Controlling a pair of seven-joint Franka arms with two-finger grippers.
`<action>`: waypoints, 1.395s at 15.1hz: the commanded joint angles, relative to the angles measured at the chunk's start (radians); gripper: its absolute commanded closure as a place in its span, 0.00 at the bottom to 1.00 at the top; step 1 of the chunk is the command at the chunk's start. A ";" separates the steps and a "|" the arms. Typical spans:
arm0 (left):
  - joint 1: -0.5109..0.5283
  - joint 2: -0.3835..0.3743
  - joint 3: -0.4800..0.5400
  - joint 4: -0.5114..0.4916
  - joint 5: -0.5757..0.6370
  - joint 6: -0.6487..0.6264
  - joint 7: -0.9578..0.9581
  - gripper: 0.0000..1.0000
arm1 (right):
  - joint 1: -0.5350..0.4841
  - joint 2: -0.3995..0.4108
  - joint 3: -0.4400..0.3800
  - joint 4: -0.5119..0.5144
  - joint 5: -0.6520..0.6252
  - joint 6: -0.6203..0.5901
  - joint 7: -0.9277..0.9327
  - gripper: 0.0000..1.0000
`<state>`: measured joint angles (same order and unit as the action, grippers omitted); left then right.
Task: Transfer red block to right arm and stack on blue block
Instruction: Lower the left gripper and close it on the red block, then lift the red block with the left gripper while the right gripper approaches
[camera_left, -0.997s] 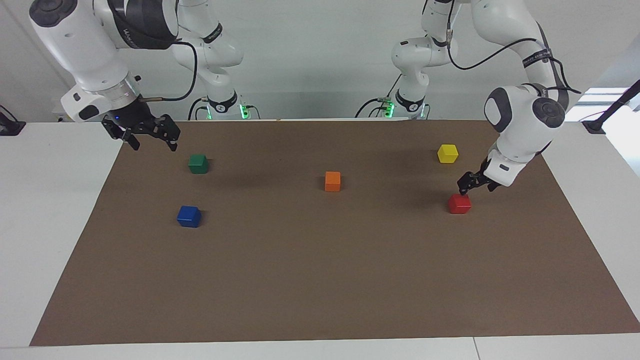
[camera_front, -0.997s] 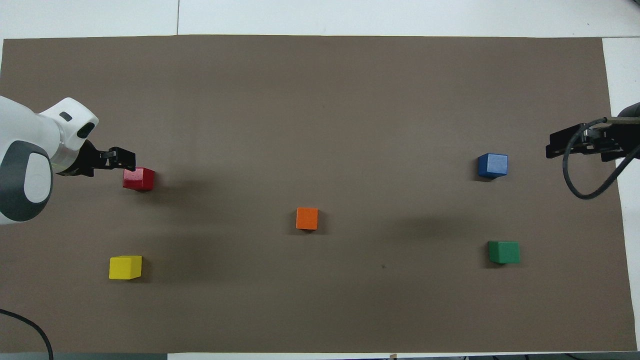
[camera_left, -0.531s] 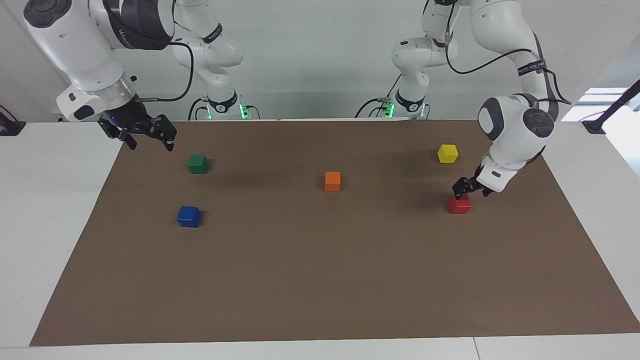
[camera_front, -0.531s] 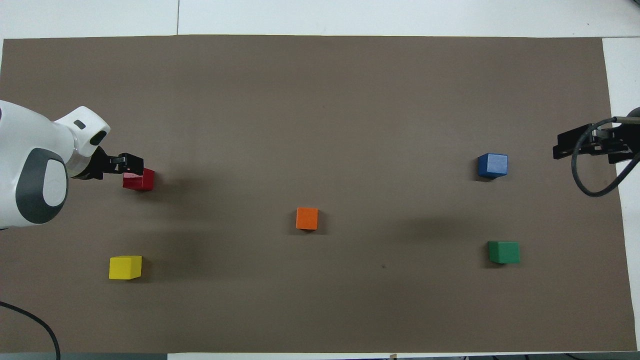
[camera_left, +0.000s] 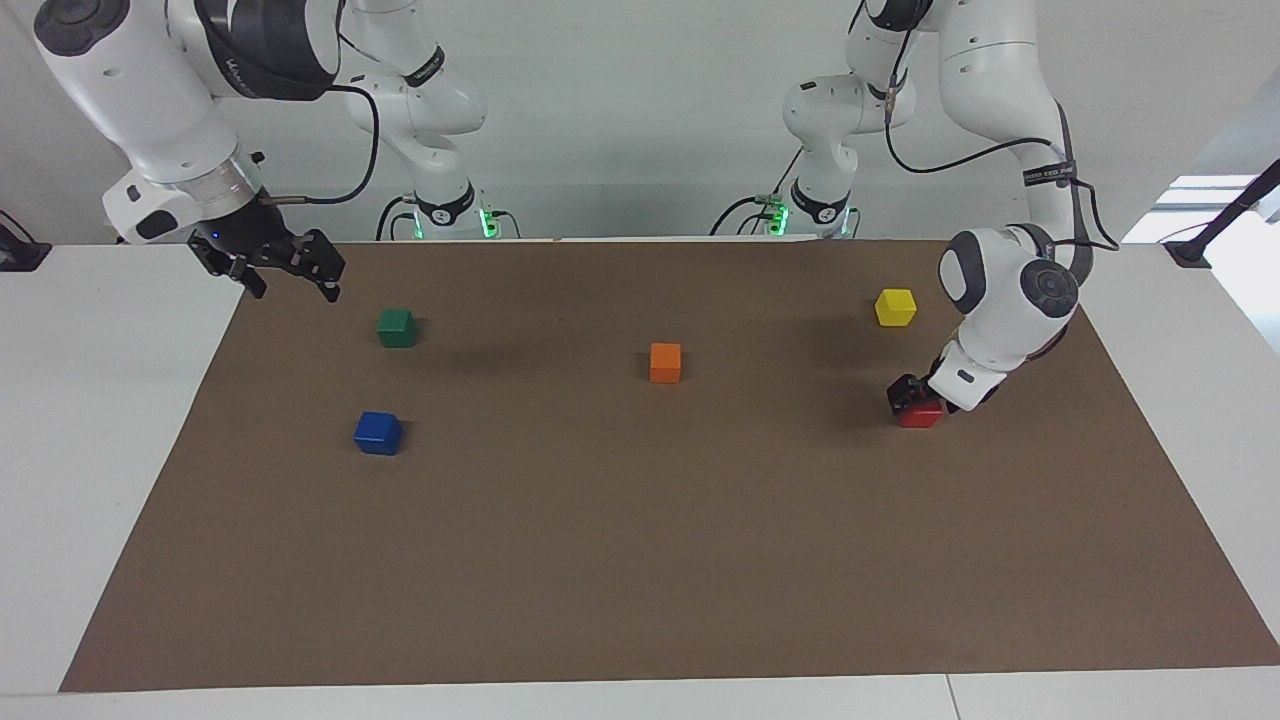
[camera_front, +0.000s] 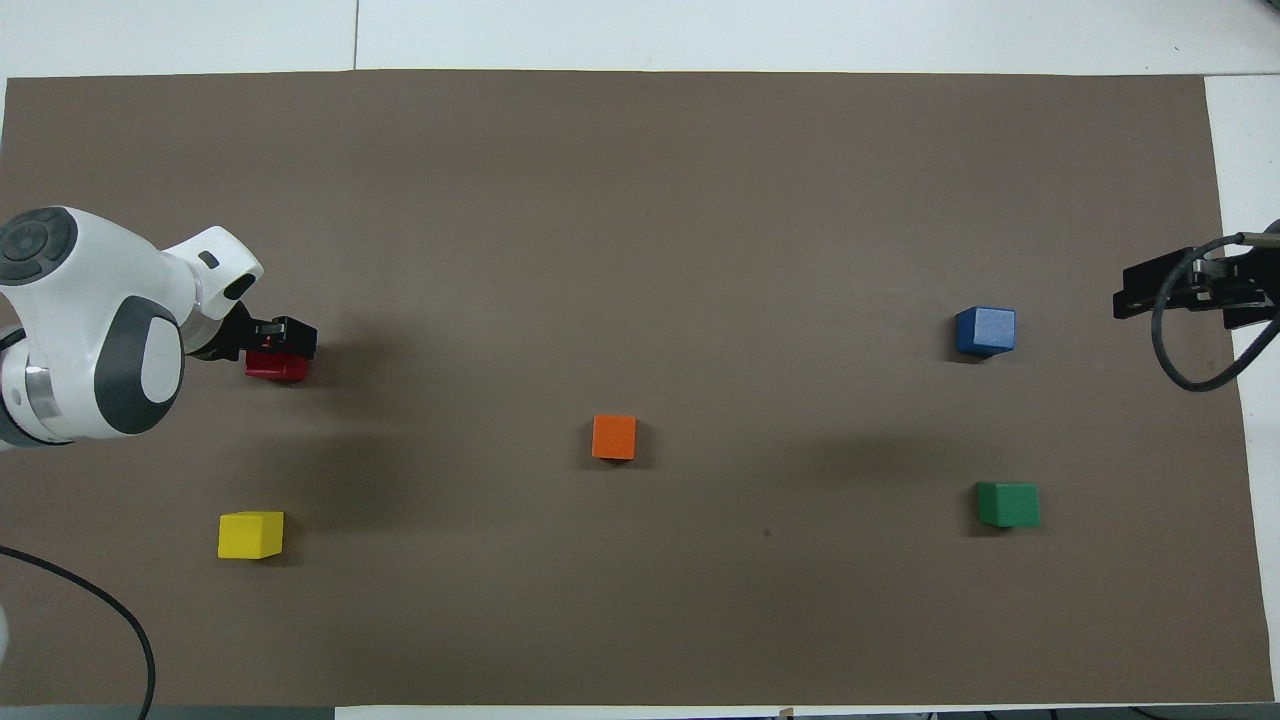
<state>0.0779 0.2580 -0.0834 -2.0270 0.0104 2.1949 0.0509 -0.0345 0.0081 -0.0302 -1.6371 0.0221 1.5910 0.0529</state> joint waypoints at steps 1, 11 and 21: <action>-0.003 -0.008 0.008 -0.010 0.008 0.014 0.018 0.00 | -0.016 -0.023 0.010 -0.021 0.009 -0.006 -0.021 0.00; 0.005 -0.014 0.008 -0.023 -0.003 -0.033 0.004 1.00 | -0.013 -0.023 0.018 -0.015 0.030 0.007 -0.018 0.00; -0.013 -0.083 -0.009 0.198 -0.335 -0.375 -0.674 1.00 | -0.128 0.052 0.016 -0.133 0.756 -0.006 -0.532 0.00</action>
<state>0.0806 0.2054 -0.0917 -1.8551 -0.2775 1.8841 -0.4564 -0.1188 0.0344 -0.0240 -1.6952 0.6059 1.6079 -0.3188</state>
